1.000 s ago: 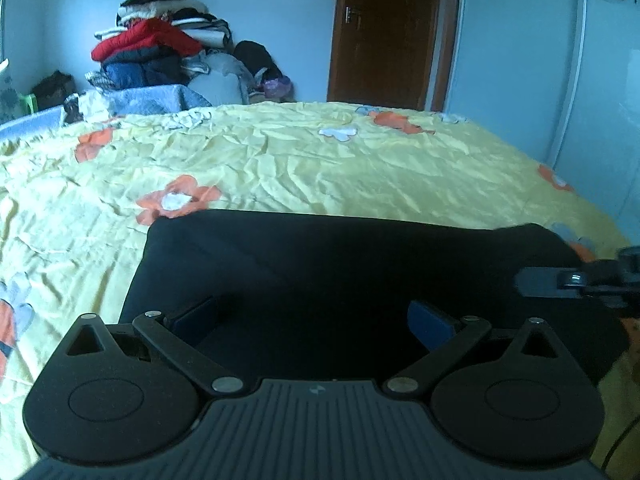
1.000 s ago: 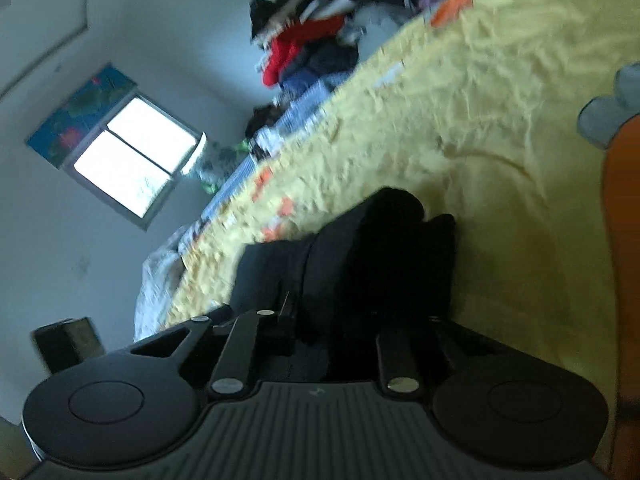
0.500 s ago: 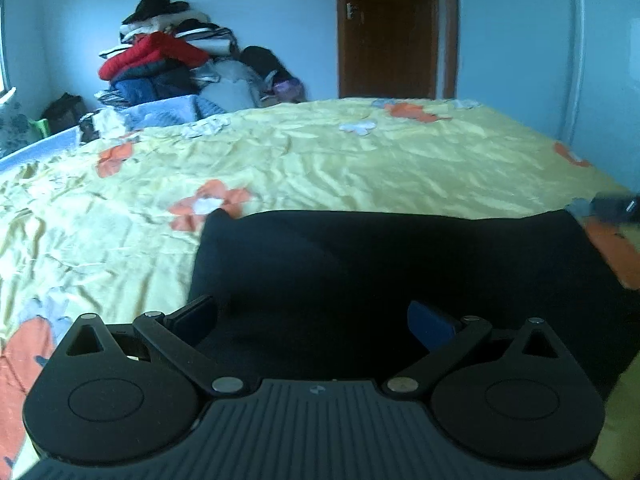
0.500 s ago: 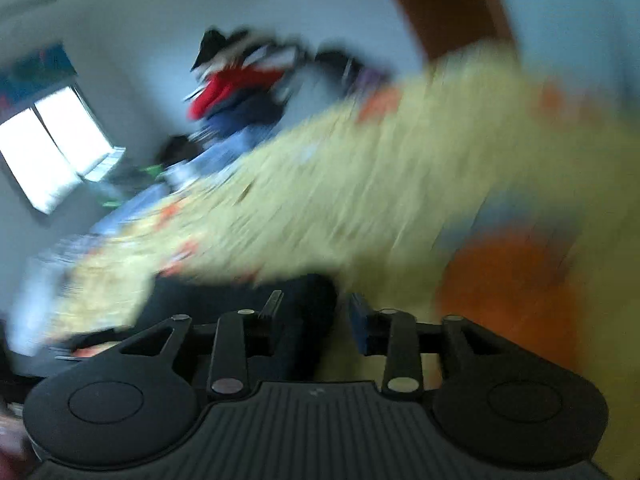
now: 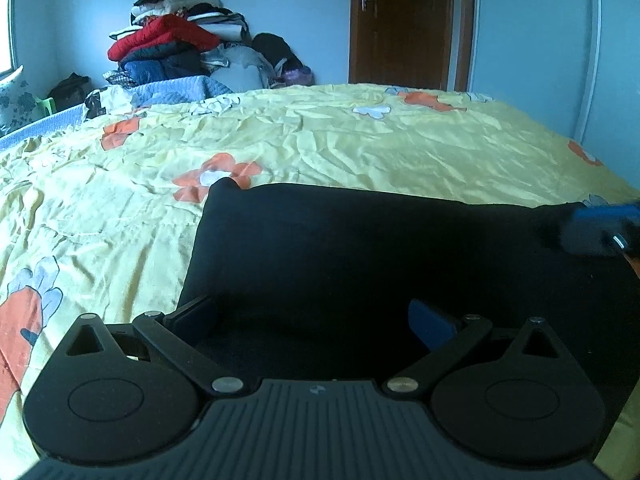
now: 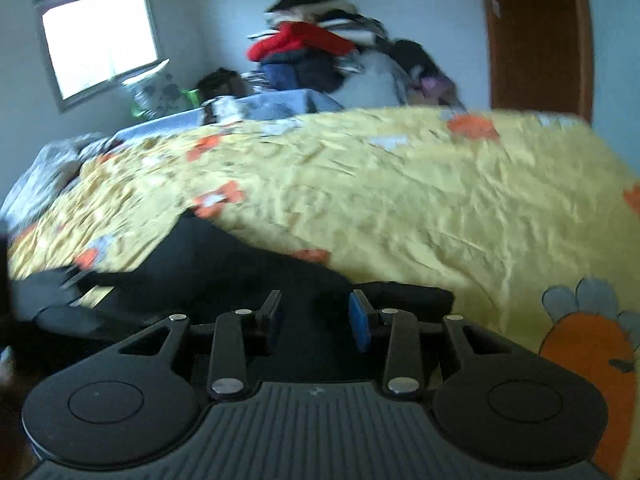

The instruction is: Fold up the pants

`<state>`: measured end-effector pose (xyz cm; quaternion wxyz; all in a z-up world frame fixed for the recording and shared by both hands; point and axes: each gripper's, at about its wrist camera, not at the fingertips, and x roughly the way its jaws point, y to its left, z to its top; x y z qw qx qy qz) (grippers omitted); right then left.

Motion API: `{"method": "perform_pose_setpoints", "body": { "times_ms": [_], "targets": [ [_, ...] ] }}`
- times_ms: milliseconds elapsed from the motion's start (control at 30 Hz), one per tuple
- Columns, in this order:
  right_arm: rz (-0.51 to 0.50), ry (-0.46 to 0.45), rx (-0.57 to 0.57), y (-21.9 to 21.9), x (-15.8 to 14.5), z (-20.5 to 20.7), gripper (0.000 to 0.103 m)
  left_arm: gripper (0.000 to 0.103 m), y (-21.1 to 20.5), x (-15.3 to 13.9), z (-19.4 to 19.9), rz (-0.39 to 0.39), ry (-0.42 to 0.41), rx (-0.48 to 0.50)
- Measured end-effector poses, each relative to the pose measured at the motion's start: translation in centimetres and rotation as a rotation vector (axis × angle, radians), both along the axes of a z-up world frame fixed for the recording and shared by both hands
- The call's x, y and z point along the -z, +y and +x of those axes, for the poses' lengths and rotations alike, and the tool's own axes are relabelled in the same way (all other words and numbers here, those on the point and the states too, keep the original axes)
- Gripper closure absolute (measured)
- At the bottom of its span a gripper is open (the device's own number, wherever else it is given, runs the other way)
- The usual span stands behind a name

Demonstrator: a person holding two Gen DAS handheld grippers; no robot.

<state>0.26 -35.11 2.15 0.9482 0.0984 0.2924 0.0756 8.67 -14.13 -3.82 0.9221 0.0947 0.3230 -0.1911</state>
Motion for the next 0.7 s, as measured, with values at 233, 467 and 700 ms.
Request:
{"method": "perform_pose_setpoints", "body": {
  "times_ms": [233, 467, 700],
  "targets": [
    [-0.180, 0.047, -0.051, 3.1, 1.9, 0.3, 0.034, 0.000, 0.0, 0.1, -0.4, 0.007, -0.019, -0.001],
    [-0.225, 0.025, -0.010, 4.3, 1.3, -0.4, 0.034, 0.000, 0.1, 0.1, -0.9, 0.012, -0.034, -0.004],
    [-0.243, 0.015, 0.006, 4.9, 2.2, -0.7, 0.029, 0.000, 0.3, 0.1, -1.4, 0.022, -0.047, -0.004]
  ]
}}
